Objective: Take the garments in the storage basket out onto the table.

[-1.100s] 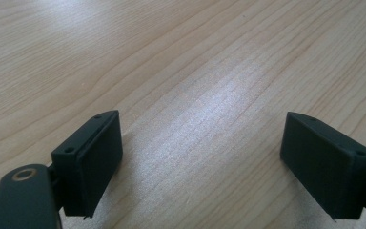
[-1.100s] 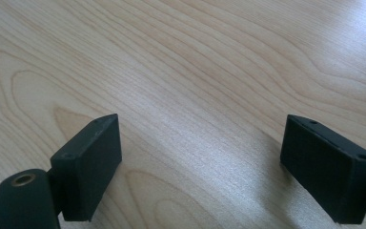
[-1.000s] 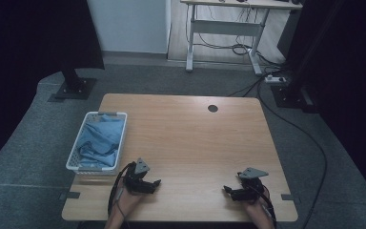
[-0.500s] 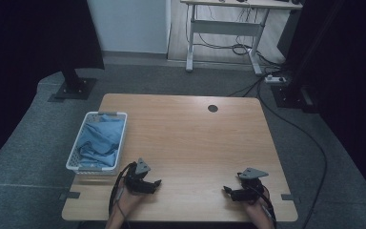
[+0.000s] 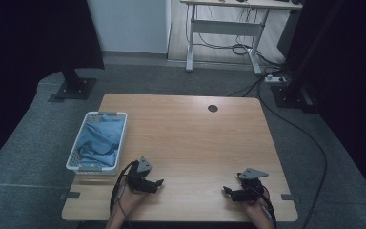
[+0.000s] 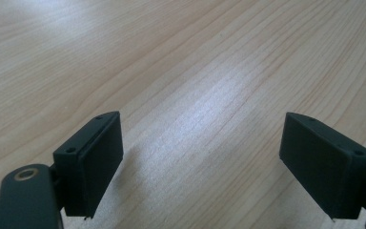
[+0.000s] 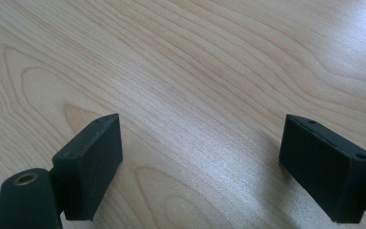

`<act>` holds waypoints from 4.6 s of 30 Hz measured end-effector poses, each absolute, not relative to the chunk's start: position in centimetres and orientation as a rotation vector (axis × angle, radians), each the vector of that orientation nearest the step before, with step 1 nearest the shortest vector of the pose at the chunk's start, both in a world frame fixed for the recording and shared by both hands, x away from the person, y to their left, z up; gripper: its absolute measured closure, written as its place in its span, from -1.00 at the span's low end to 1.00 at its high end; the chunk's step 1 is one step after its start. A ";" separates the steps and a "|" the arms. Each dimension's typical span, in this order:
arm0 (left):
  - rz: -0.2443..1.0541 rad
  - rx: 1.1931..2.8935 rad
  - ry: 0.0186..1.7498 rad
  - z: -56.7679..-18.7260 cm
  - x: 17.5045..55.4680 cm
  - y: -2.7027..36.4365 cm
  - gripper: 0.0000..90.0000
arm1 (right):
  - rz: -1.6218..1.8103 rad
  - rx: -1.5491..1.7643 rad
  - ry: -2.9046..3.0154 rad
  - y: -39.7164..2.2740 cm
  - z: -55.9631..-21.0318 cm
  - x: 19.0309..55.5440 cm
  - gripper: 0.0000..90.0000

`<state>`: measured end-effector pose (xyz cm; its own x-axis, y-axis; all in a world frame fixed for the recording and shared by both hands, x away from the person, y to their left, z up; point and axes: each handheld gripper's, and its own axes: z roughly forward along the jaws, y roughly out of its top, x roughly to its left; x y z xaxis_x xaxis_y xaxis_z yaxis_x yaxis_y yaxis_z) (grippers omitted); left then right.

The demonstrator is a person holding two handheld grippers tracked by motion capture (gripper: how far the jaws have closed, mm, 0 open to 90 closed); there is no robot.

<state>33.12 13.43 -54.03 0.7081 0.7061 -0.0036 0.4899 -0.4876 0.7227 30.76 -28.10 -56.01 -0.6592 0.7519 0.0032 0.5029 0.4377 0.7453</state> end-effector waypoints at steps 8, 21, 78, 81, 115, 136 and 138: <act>0.375 2.180 0.905 -52.9 33.5 13.5 -0.68 | 1.061 1.073 2.366 -28.1 -56.0 30.7 -0.69; 0.374 2.179 0.904 -50.9 34.4 13.7 -0.70 | 1.061 1.073 2.366 -28.1 -56.0 30.7 -0.69; 0.411 2.198 1.082 -45.5 41.0 18.0 -1.00 | 1.061 1.068 2.370 -28.0 -56.0 30.6 -0.69; 0.415 2.197 1.101 -45.2 41.4 18.5 -1.00 | 1.061 1.069 2.371 -28.0 -56.0 30.6 -0.69; 0.489 2.192 1.361 -45.2 44.9 27.1 -1.00 | 1.062 1.070 2.370 -28.0 -56.0 30.6 -0.69; 0.463 2.215 1.601 -50.0 47.4 30.0 -1.00 | 1.061 1.070 2.371 -28.0 -56.0 30.6 -0.69; 0.450 2.204 1.617 -50.5 47.6 30.2 -1.00 | 1.060 1.069 2.371 -28.0 -56.0 30.6 -0.69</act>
